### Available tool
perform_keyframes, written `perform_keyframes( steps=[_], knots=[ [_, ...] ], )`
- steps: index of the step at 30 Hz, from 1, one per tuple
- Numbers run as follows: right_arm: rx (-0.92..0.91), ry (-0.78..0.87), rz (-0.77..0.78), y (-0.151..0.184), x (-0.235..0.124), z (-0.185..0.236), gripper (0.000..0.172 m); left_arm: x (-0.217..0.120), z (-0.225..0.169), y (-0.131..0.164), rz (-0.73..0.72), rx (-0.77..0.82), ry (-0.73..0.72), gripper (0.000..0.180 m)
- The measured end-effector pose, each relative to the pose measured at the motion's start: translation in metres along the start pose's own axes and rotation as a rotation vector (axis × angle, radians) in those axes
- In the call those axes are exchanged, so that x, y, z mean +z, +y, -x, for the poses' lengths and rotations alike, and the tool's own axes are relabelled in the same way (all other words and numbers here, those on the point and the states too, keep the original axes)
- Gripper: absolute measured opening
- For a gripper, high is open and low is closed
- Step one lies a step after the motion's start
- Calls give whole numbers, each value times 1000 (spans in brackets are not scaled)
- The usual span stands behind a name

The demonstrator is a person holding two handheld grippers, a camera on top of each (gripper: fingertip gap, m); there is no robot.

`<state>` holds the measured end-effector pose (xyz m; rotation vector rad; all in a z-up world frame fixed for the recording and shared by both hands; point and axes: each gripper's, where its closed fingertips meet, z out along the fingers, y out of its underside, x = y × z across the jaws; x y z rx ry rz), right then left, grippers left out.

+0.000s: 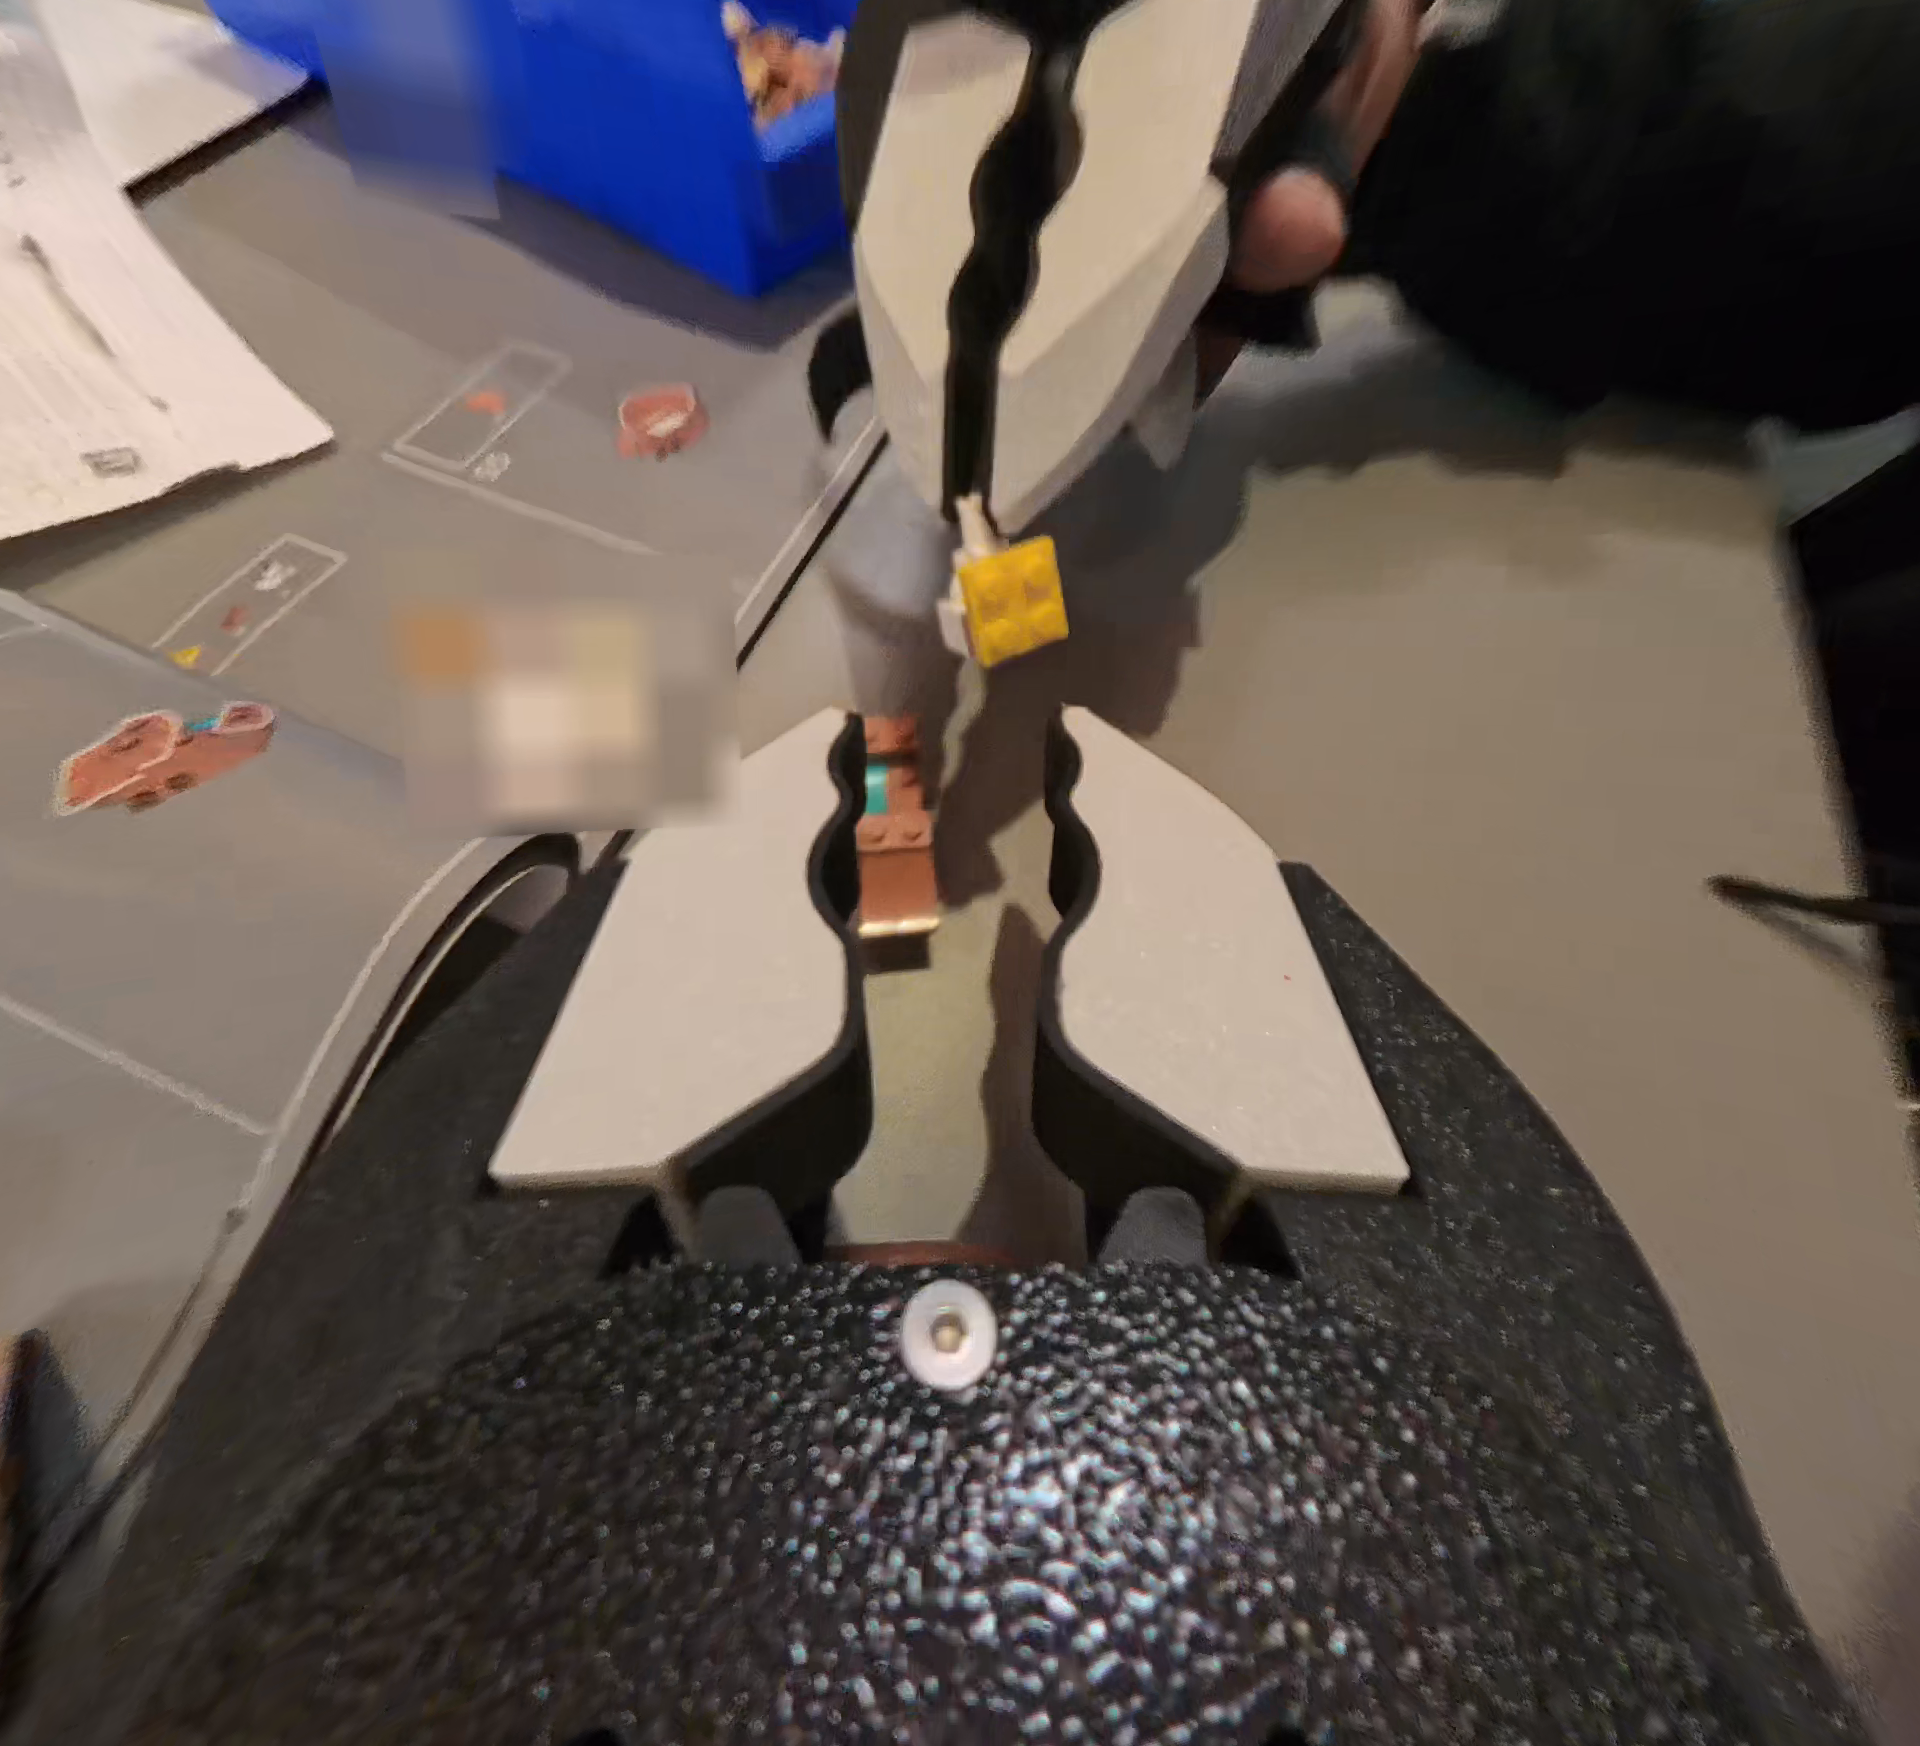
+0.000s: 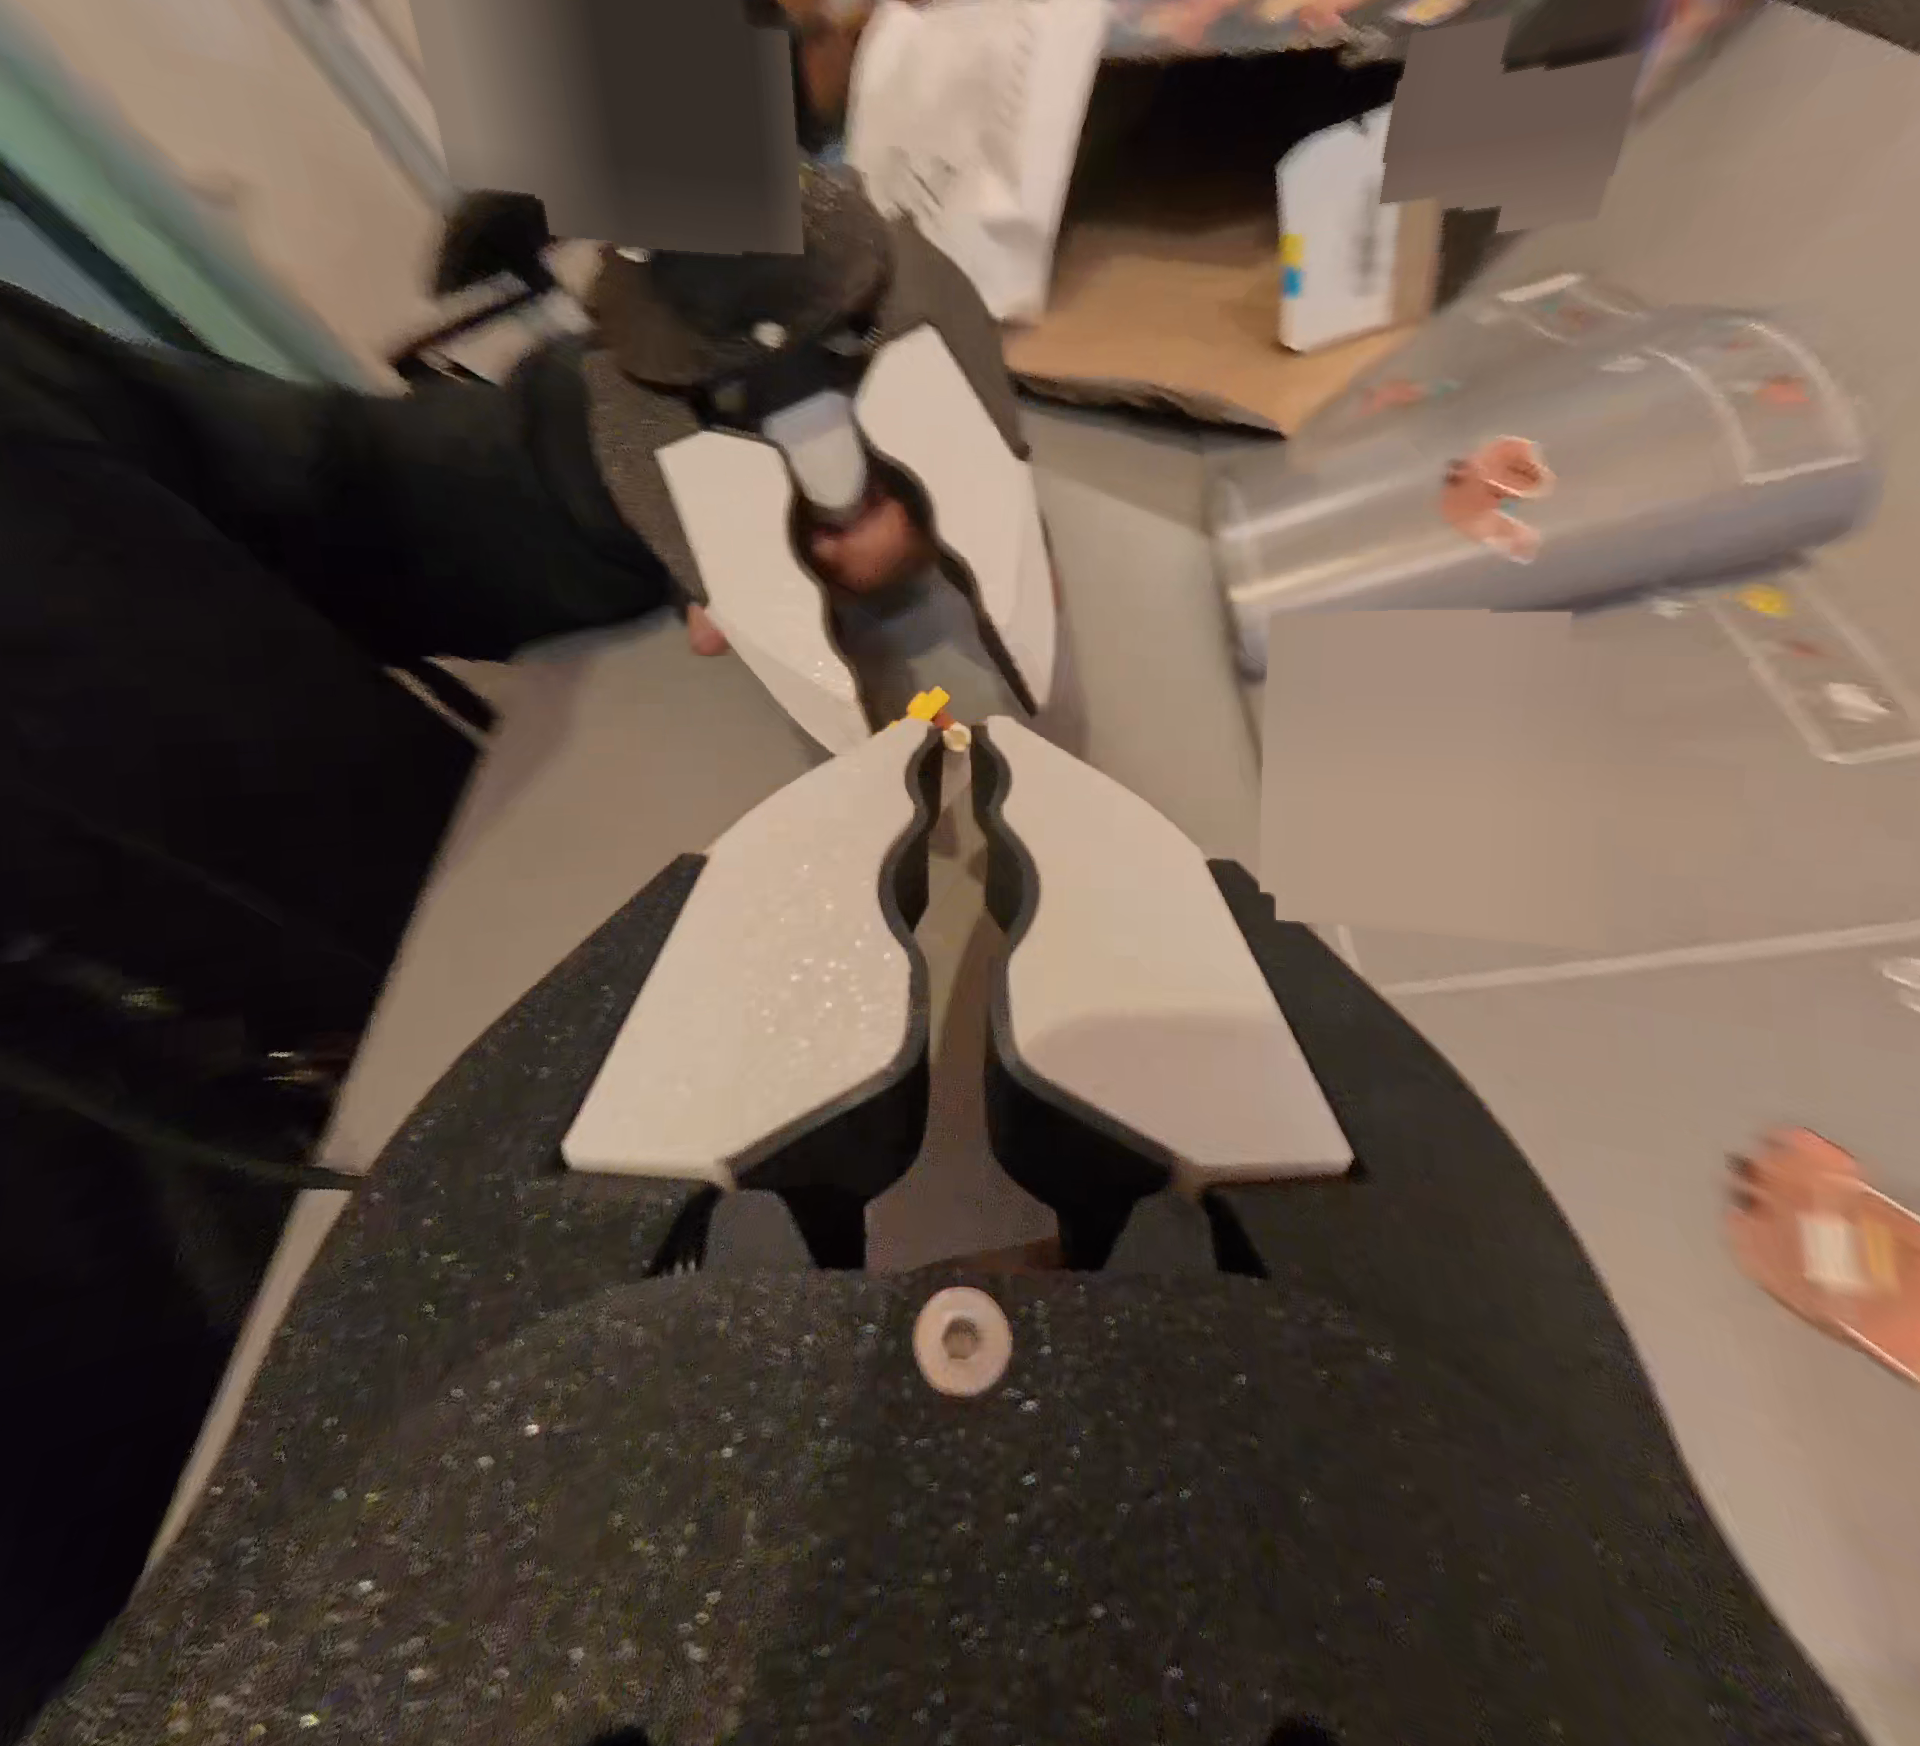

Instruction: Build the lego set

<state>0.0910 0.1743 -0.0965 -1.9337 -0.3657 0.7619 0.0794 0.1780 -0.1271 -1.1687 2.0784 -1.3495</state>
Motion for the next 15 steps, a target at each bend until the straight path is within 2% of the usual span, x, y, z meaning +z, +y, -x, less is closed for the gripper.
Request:
perform_keyframes(
  steps=[2, 5, 13, 15],
  knots=[
    [5, -84, -23, -3, 0, 10, 5, -6, -13, -13, -90, -81, 124, 32],
    [1, -178, -34, -3, -1, 18, 5, -16, -31, -23, -150, -183, 306, 32],
    [-94, -372, 48, 7, 5, 48, 5, -15, -58, -24, -156, -240, 501, 32],
    [-124, -391, 71, 10, 7, 52, 5, -13, -62, -21, -140, -248, 522, 23]
  ],
)
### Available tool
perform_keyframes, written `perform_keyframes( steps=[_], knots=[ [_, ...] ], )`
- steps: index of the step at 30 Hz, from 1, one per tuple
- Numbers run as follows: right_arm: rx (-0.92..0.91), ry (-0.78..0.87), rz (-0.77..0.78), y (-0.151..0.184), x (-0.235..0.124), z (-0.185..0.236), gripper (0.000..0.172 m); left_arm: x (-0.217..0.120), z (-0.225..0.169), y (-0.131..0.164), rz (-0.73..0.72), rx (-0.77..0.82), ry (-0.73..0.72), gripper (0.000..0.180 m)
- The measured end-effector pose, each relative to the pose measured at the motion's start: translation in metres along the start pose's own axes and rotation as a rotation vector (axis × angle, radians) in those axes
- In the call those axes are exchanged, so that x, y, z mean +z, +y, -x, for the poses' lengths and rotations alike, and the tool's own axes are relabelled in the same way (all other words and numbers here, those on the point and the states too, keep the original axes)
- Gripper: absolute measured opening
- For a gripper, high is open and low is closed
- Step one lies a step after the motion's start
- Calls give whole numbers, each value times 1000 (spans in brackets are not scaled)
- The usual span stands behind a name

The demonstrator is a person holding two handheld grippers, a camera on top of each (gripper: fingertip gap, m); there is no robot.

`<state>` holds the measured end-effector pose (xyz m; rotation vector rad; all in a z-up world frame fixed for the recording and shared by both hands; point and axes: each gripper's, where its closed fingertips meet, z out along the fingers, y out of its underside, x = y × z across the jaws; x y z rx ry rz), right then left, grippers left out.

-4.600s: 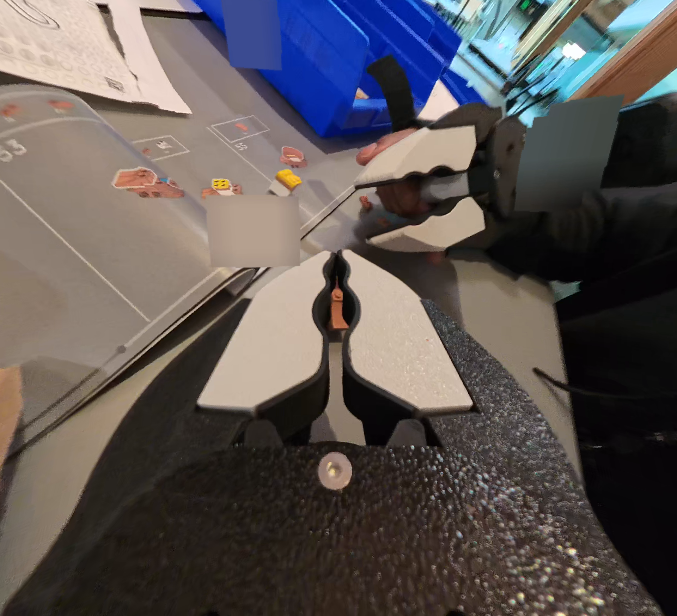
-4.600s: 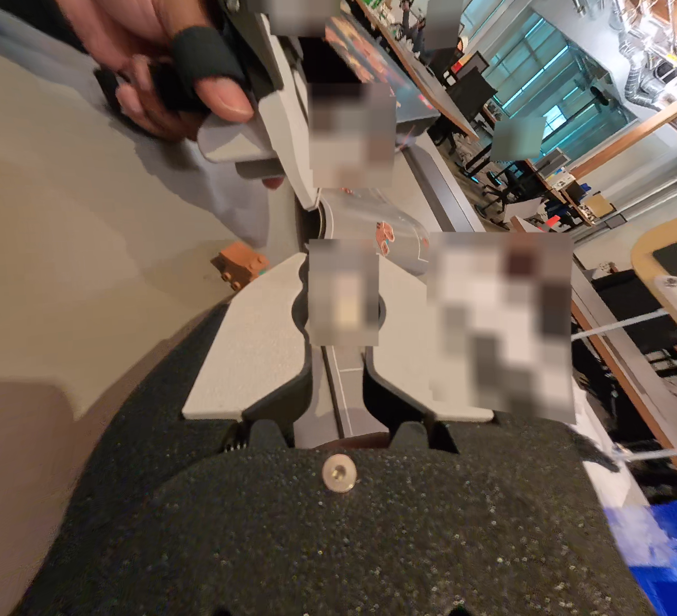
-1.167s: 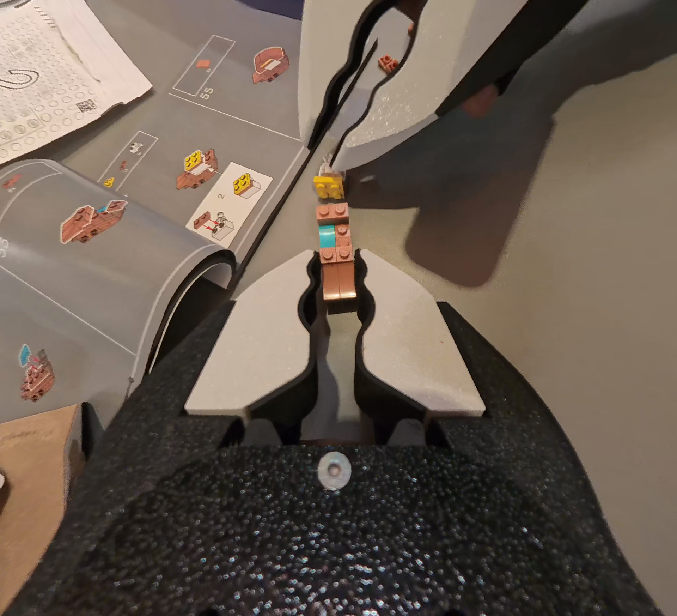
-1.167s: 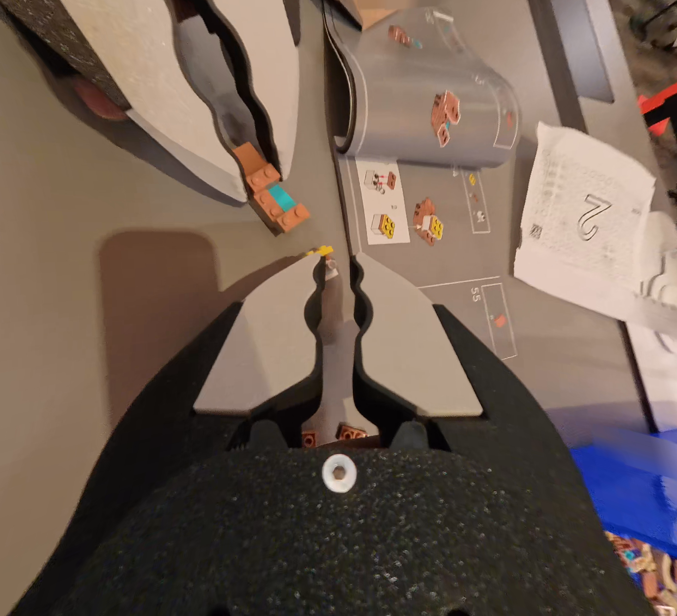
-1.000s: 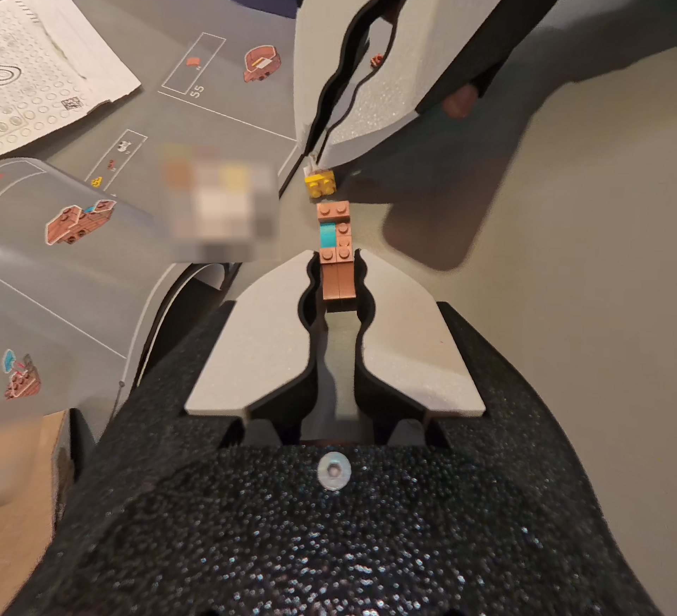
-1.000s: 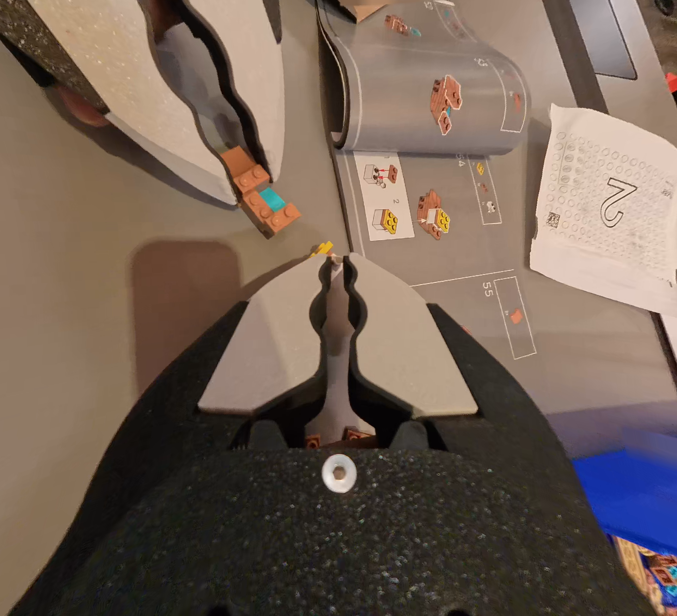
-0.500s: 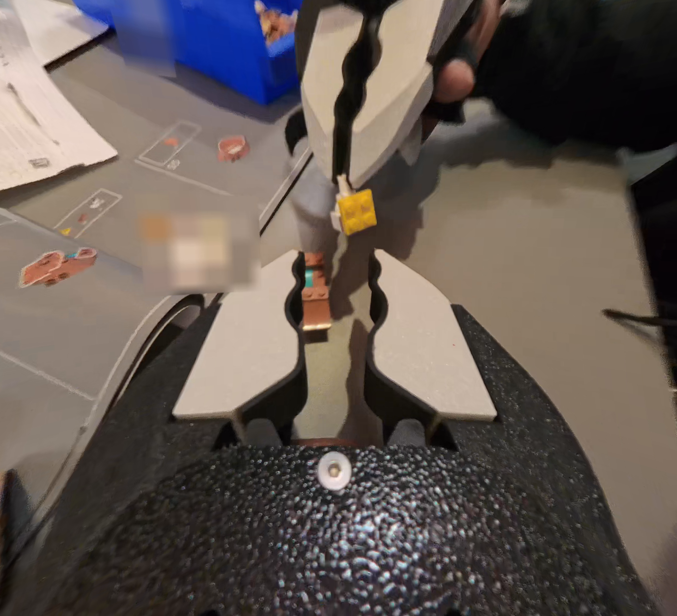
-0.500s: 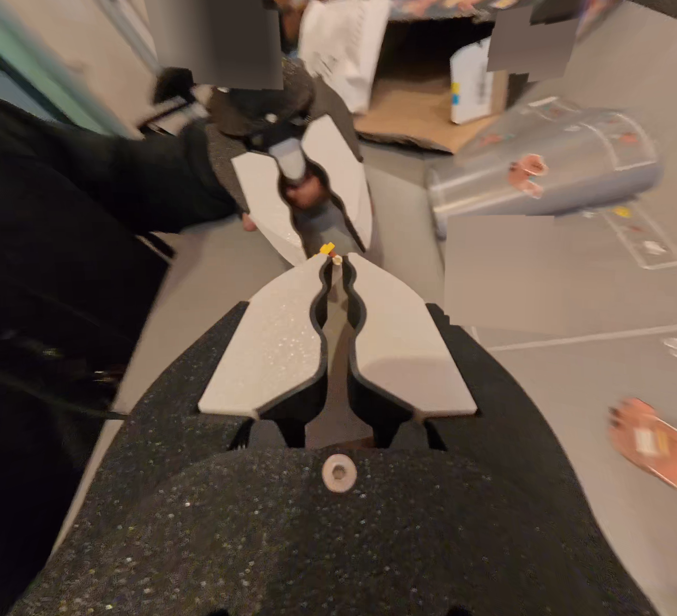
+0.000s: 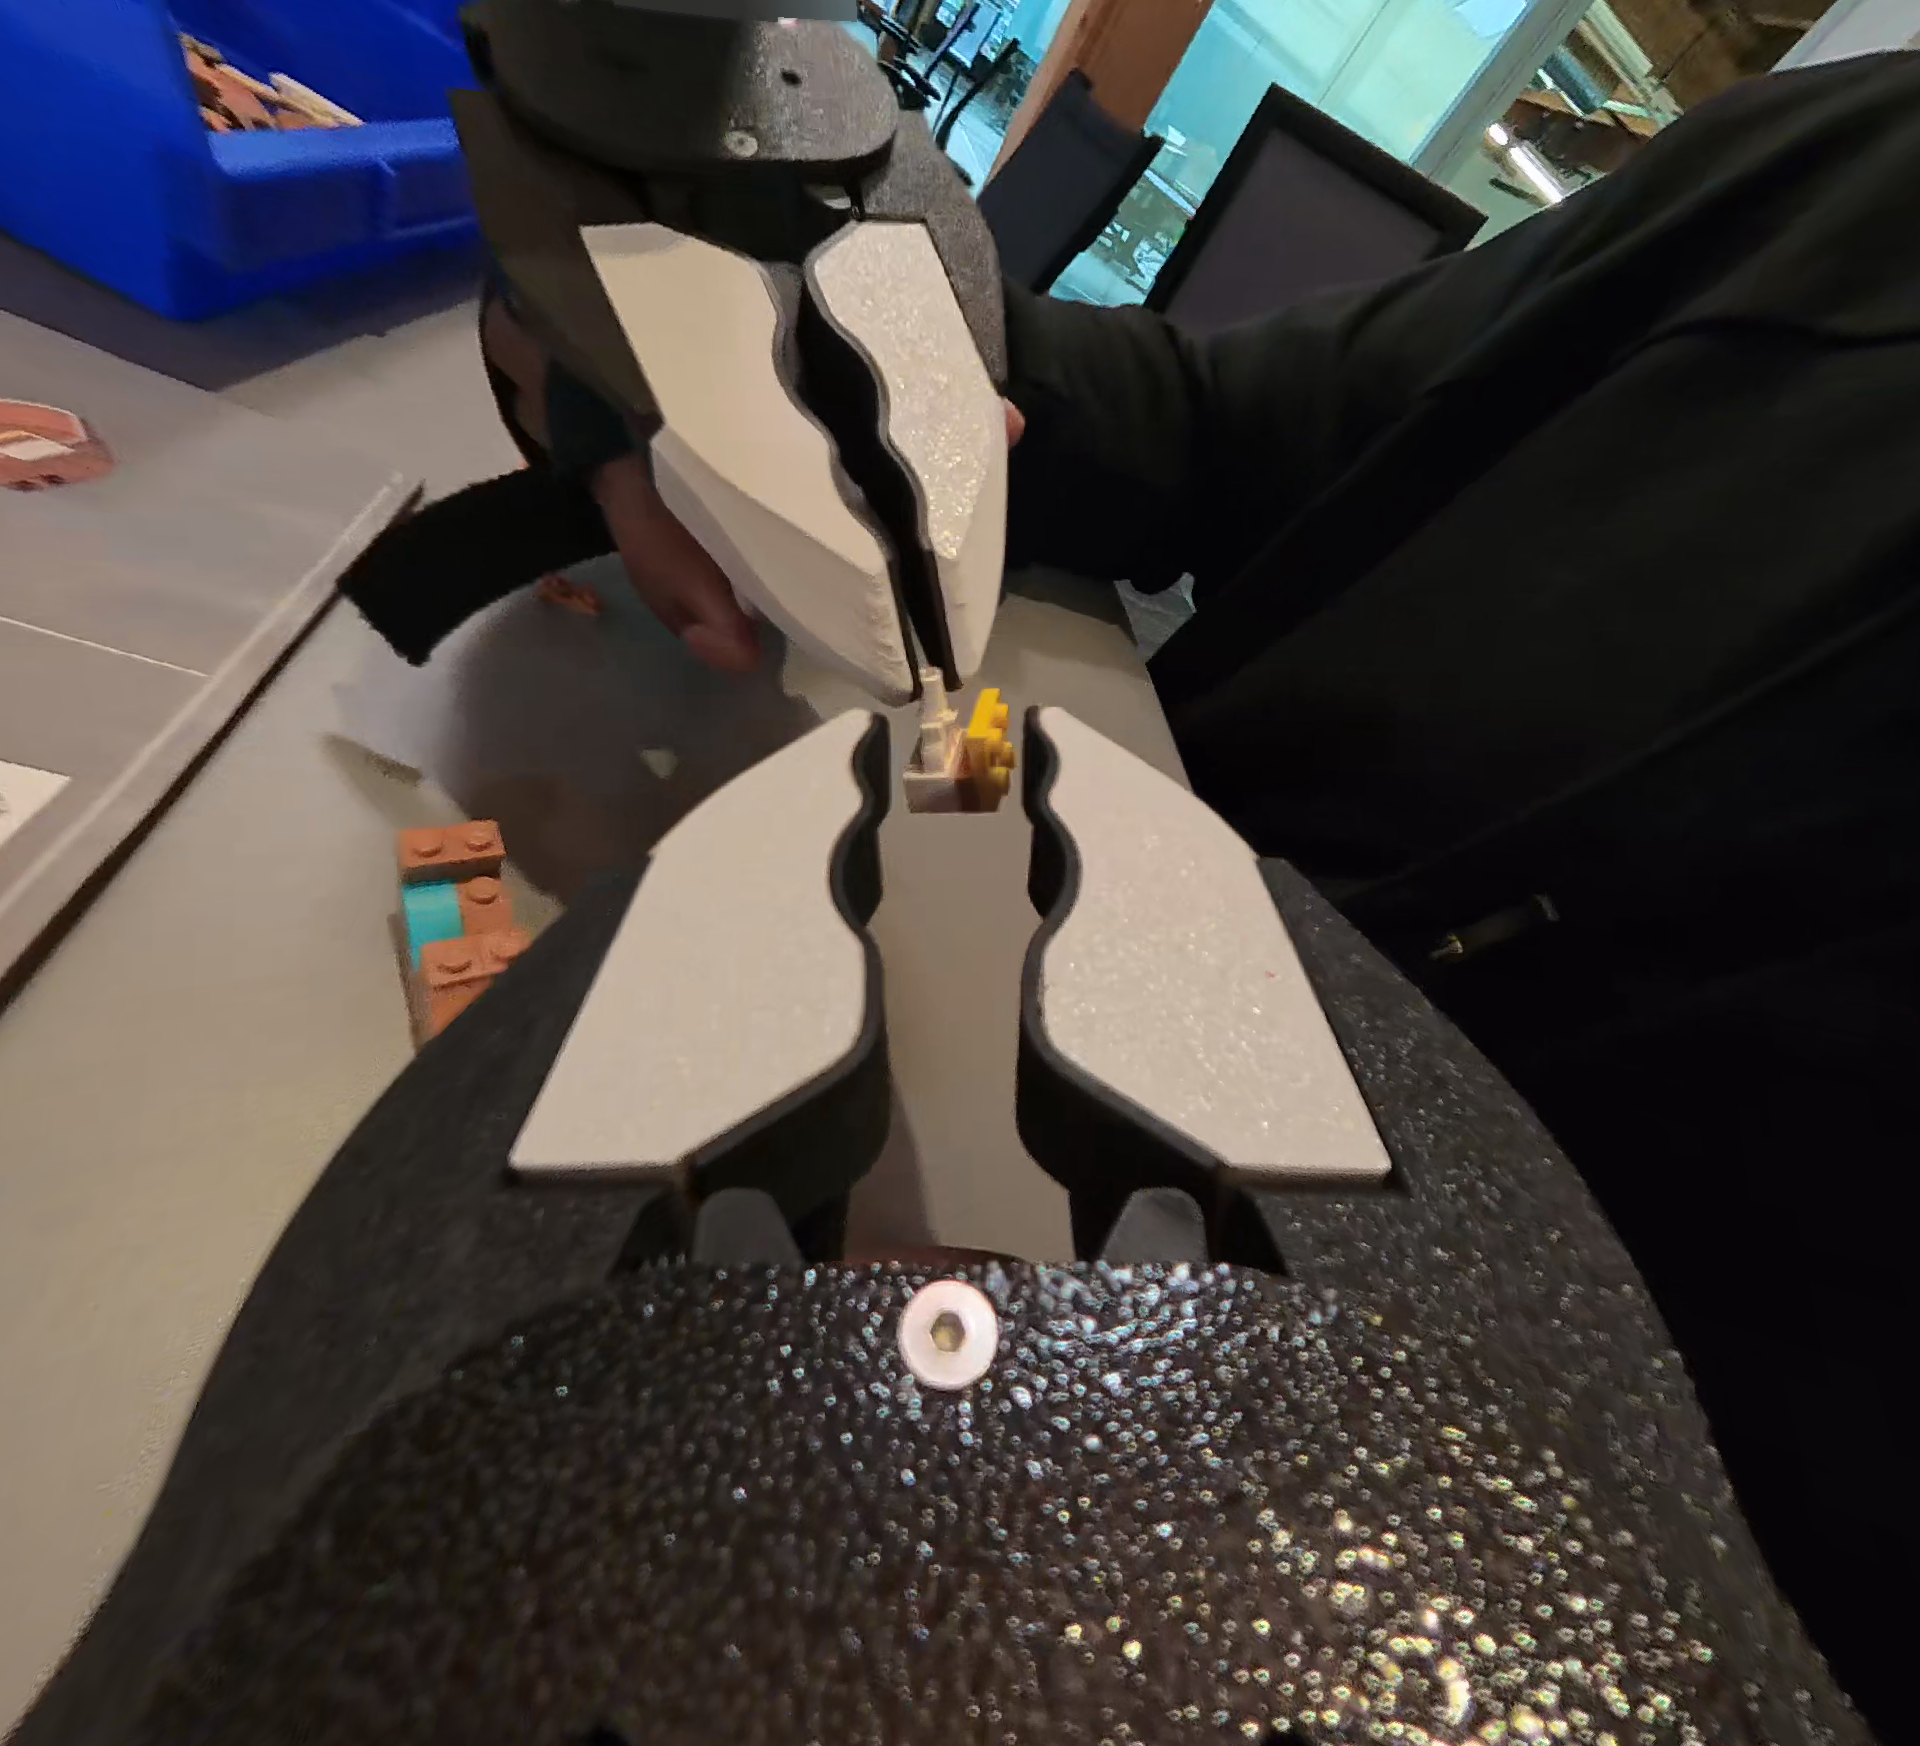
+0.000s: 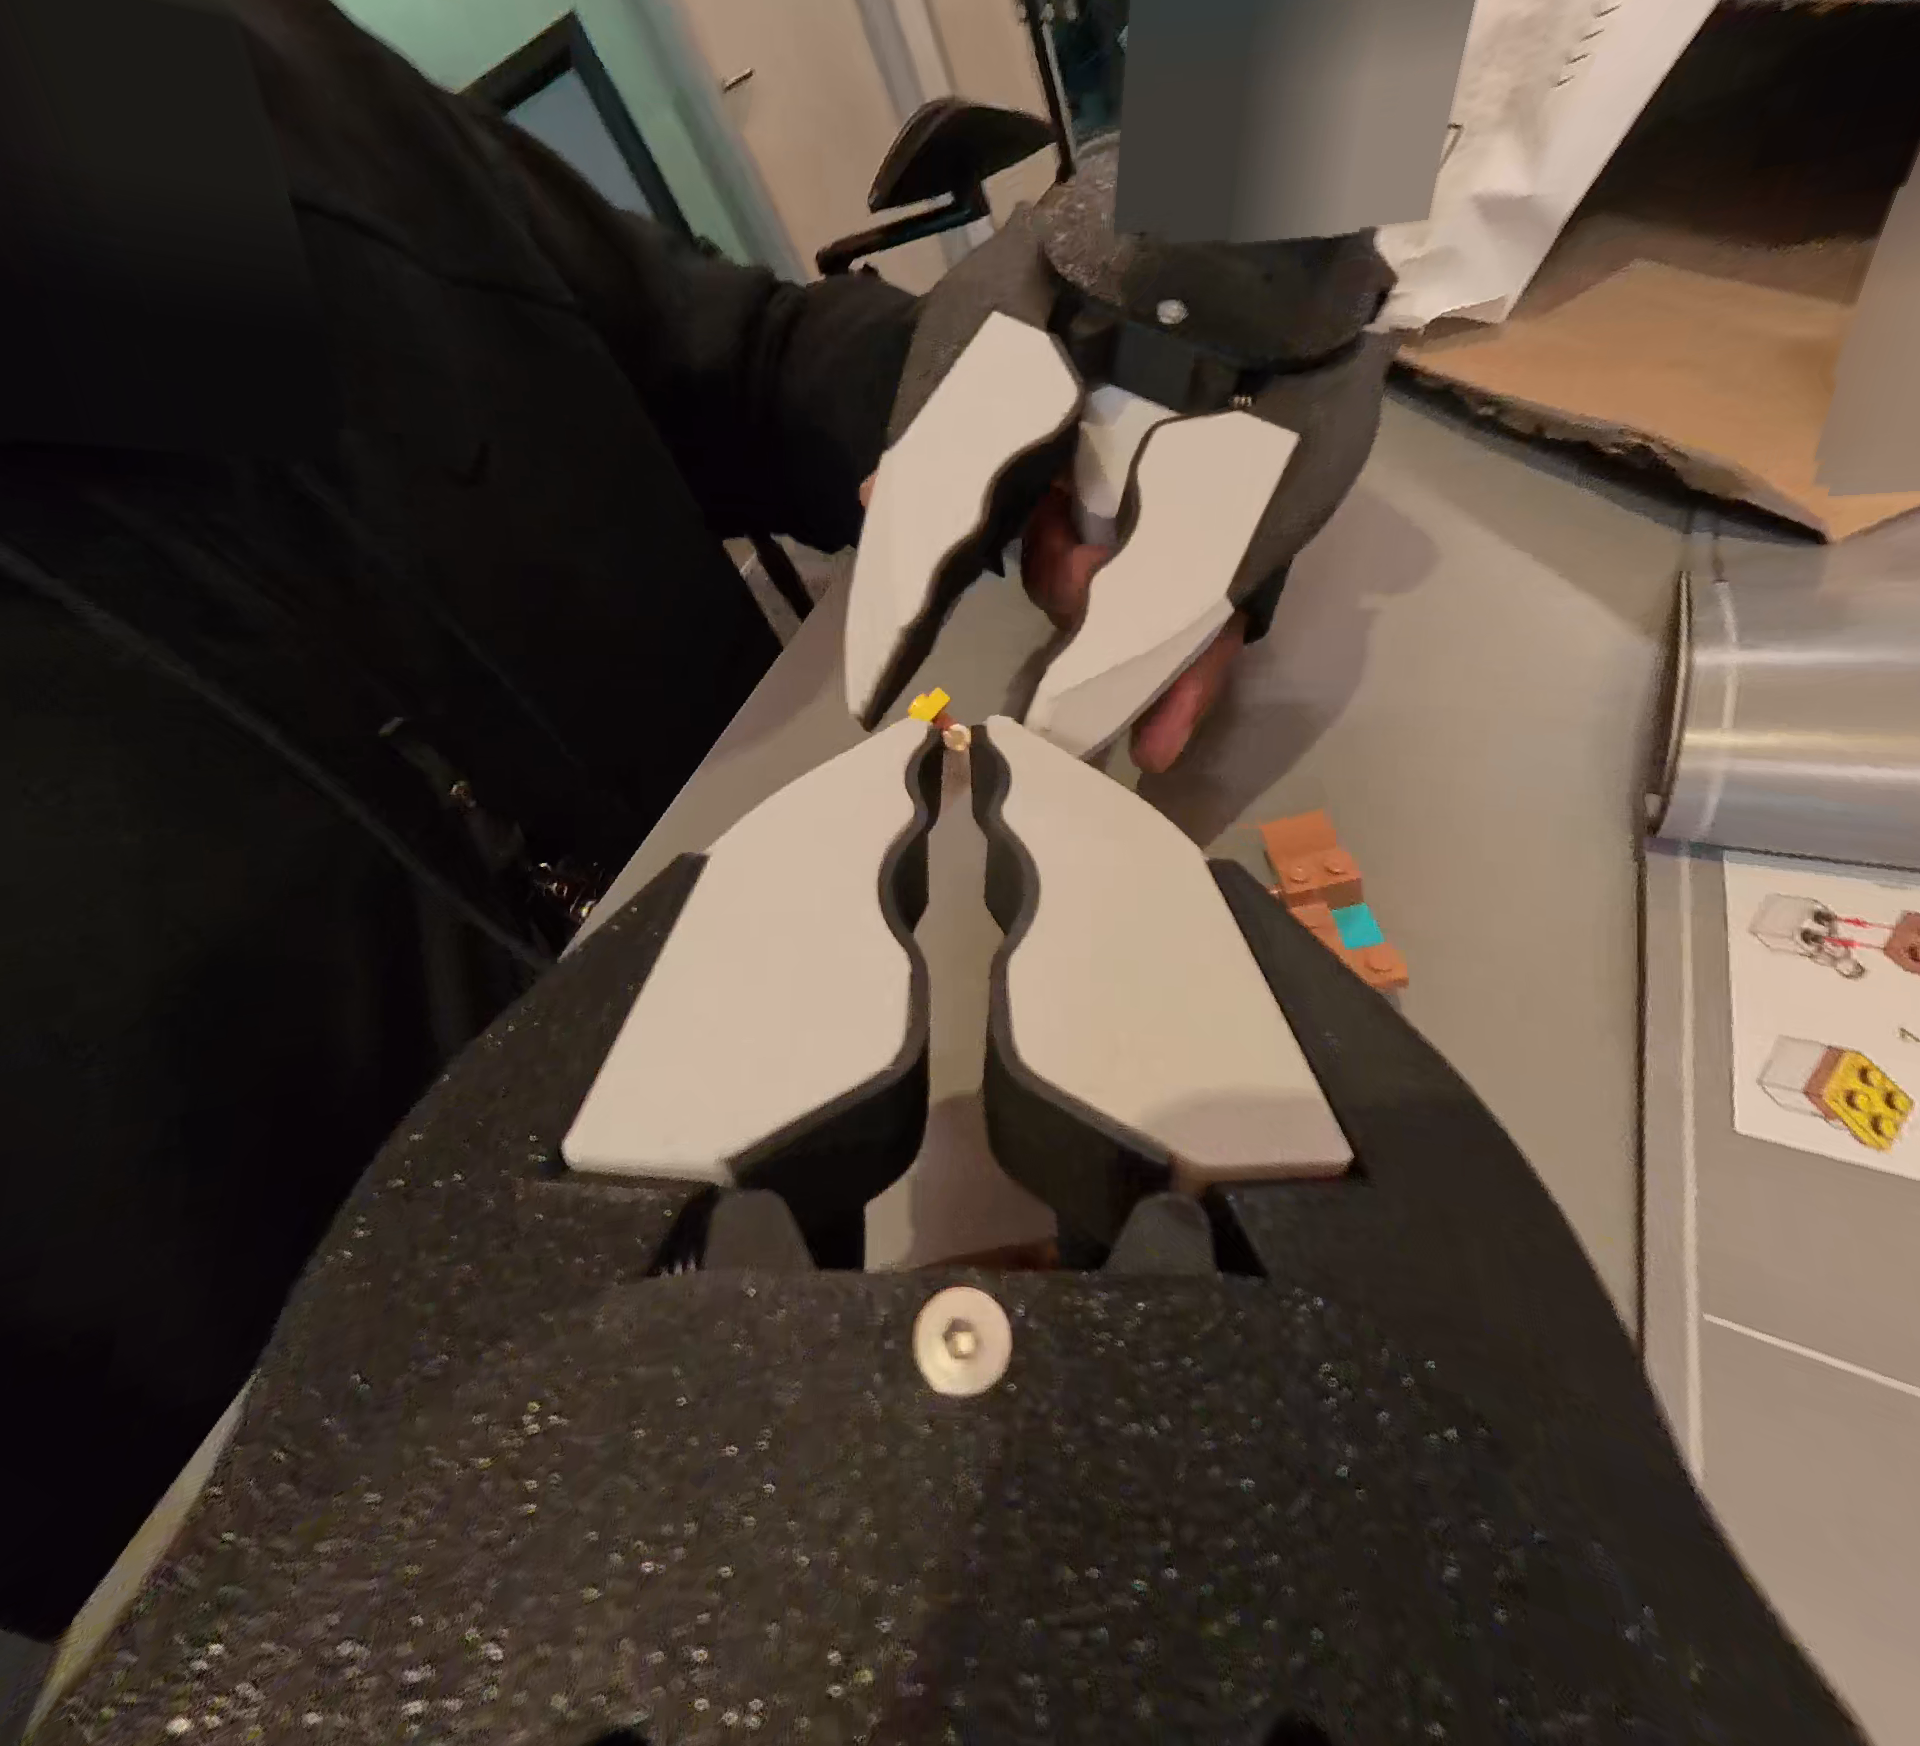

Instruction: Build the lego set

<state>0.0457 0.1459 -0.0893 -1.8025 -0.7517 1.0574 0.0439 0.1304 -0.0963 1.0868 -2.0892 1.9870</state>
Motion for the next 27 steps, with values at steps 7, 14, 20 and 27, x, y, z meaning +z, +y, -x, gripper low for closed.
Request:
perform_keyframes(
  steps=[7, 14, 20, 27],
  knots=[
    [-6, 274, -92, -19, -13, -32, 19, -11, 13, -17, -126, -70, -51, 15],
    [-251, 867, -305, -51, -46, -46, 23, -51, 39, -65, -585, -264, -155, 15],
    [-464, 1177, -90, -41, -25, -60, 24, -53, 51, -63, -715, -349, -190, 15],
    [-434, 1248, -52, -40, -21, -65, 24, -54, 59, -61, -732, -338, -260, 15]
  ],
)
